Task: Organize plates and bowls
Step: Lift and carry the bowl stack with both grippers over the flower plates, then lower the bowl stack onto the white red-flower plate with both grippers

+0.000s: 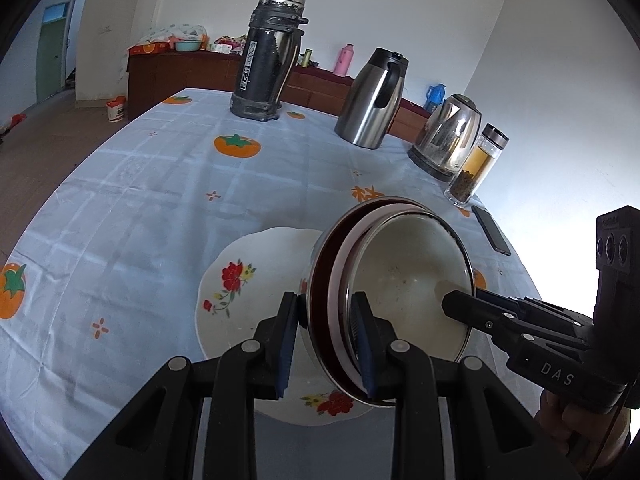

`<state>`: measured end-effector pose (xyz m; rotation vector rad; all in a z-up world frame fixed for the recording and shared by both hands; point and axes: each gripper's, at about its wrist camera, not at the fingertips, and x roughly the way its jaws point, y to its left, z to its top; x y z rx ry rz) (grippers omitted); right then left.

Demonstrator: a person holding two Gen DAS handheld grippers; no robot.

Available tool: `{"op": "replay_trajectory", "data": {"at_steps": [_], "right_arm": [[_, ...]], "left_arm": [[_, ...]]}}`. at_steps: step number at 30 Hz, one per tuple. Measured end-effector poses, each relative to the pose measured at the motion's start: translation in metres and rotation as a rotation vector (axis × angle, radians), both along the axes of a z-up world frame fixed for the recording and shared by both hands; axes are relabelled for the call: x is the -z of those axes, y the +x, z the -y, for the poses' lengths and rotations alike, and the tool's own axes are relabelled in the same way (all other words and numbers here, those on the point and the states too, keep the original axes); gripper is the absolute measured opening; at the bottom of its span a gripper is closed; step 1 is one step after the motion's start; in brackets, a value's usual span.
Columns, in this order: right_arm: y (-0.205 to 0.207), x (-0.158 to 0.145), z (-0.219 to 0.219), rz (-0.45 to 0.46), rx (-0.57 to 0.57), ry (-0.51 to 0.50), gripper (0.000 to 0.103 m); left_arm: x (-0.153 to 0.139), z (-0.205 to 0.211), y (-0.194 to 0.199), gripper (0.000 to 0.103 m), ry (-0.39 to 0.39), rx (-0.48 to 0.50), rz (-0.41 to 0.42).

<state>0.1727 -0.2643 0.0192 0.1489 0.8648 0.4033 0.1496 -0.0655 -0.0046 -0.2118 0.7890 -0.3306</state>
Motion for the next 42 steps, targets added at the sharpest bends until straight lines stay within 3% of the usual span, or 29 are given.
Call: {"op": "replay_trajectory", "data": {"at_steps": [16,42], "right_arm": [[0.014,0.004,-0.022,-0.032,-0.070,-0.039,0.024],[0.032,0.008,-0.033,-0.089,-0.147,-0.105,0.025]], "left_arm": [[0.010,-0.017,0.003,0.029,-0.003,-0.038,-0.054],[0.021,-0.026,0.020,0.029,-0.039,-0.022,-0.159]]}}
